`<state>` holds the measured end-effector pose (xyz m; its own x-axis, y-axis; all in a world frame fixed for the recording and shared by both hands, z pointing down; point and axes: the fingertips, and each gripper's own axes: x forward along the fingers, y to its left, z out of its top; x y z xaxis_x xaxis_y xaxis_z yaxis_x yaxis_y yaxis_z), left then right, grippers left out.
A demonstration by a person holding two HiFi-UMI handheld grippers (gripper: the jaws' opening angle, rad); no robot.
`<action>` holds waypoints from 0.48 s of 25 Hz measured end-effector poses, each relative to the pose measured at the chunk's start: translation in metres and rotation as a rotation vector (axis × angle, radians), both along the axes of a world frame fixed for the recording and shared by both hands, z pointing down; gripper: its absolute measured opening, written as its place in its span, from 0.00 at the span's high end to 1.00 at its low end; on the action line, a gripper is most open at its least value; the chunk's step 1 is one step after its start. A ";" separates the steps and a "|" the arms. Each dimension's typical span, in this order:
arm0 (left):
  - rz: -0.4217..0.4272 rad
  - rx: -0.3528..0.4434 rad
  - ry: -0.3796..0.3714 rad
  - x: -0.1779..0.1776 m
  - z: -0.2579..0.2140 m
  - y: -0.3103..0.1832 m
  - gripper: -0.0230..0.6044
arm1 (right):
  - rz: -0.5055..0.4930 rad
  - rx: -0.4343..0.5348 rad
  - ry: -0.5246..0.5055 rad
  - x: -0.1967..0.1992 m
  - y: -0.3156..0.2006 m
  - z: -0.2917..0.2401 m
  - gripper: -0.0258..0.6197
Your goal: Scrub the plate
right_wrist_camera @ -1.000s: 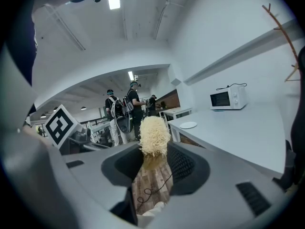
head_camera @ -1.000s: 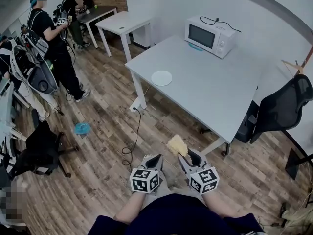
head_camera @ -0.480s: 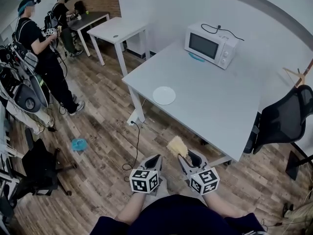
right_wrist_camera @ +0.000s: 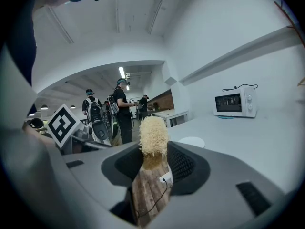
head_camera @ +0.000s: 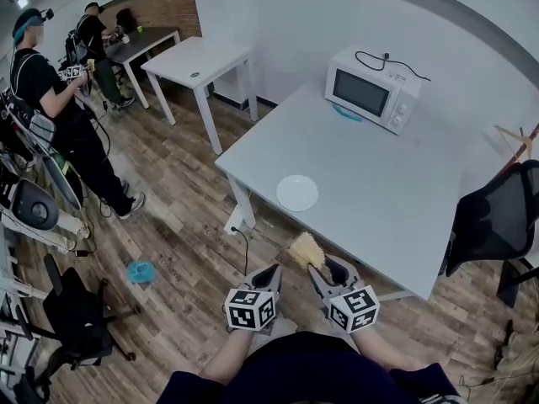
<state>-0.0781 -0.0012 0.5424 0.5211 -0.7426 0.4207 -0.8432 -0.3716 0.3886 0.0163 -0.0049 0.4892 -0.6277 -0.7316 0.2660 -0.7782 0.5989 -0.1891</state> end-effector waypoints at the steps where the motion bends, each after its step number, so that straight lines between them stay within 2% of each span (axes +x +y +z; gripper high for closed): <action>1: 0.001 0.002 -0.001 -0.006 -0.001 -0.008 0.93 | 0.000 0.002 -0.002 -0.006 -0.008 -0.001 0.72; 8: 0.011 -0.004 -0.009 -0.043 0.005 -0.052 0.93 | -0.003 0.003 -0.008 -0.049 -0.055 0.004 0.72; 12: 0.025 -0.013 -0.012 -0.058 0.006 -0.068 0.93 | 0.020 0.007 -0.013 -0.060 -0.073 0.002 0.72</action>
